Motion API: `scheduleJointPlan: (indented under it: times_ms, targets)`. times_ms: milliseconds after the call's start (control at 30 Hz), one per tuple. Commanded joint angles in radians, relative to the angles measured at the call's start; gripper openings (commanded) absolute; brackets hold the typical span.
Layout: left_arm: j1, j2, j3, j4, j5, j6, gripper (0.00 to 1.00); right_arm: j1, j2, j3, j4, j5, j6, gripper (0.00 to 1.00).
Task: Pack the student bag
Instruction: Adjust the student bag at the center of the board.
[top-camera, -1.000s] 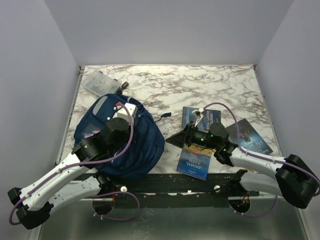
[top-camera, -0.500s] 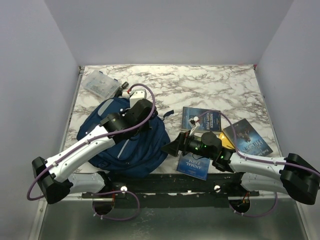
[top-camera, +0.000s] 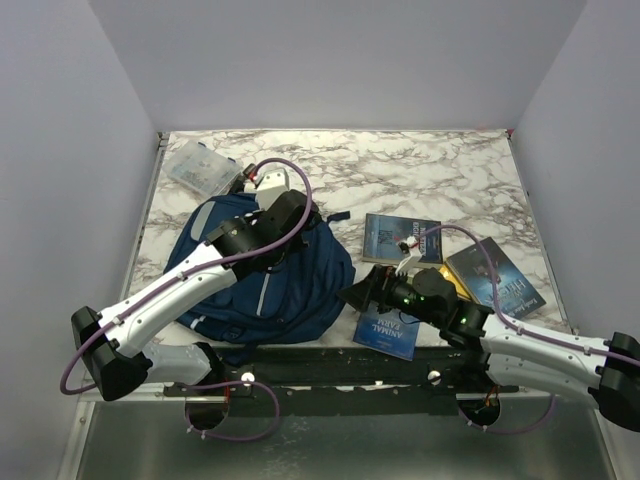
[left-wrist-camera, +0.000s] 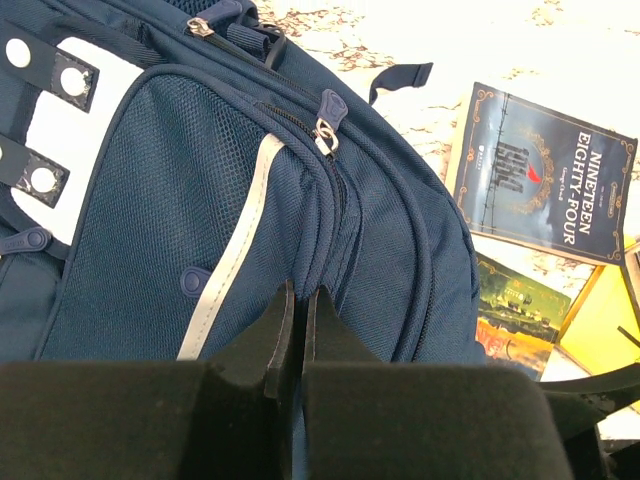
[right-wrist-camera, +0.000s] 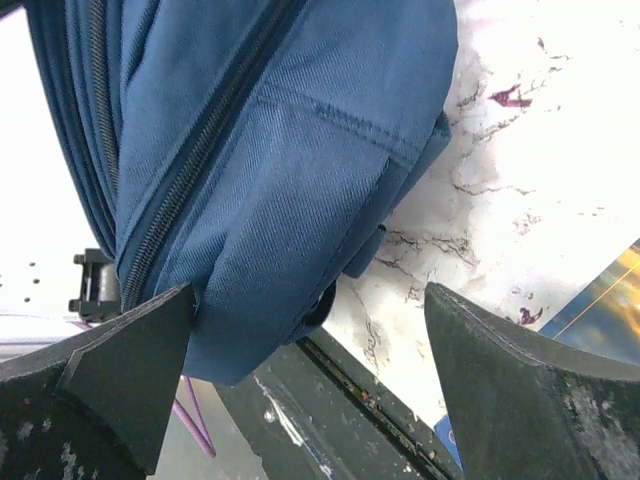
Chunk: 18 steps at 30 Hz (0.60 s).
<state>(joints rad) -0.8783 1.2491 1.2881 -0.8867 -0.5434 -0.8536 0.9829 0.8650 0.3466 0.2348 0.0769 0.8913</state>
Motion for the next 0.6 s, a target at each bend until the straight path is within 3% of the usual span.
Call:
scheduleJointPlan:
  times_ms: [0,200,333,467,567]
  targets:
    - [0.002,-0.009,0.075,0.068,-0.06,-0.062,0.0,0.007,0.049,-0.009,0.07,-0.117,-0.013,1.0]
    - [0.004,0.021,0.118,0.069,-0.037,-0.07,0.0,0.008,0.083,-0.015,0.204,-0.151,0.007,0.99]
    - [0.006,0.029,0.141,0.069,-0.029,-0.075,0.0,0.007,0.103,-0.004,0.225,-0.162,0.016,0.93]
    - [0.005,0.021,0.131,0.079,0.002,0.026,0.0,0.007,0.081,0.003,0.191,-0.121,0.006,0.89]
    - [0.005,-0.037,0.026,0.155,0.041,0.168,0.0,0.007,0.041,0.01,0.111,-0.035,0.014,0.88]
